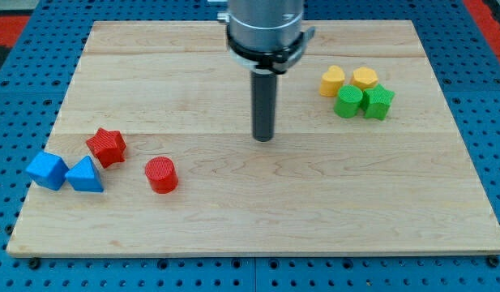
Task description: Move the green blocks towards the left
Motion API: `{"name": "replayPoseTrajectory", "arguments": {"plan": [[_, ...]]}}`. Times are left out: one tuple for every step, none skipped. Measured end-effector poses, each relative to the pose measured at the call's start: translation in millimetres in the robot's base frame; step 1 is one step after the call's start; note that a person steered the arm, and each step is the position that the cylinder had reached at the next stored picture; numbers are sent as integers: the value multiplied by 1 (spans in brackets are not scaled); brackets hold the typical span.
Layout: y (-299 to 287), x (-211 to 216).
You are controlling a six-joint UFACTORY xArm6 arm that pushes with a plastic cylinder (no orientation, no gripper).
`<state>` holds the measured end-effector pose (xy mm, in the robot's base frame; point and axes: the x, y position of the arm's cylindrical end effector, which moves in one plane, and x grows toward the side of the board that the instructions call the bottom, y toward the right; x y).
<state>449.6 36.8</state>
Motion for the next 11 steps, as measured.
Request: {"name": "replayPoseTrajectory", "arguments": {"plan": [[65,-3],[118,30],[187,-5],[149,-23],[78,-28],[85,-56],[65,-38],[96,-23],[197,-24],[237,-28],[206,-65]]}}
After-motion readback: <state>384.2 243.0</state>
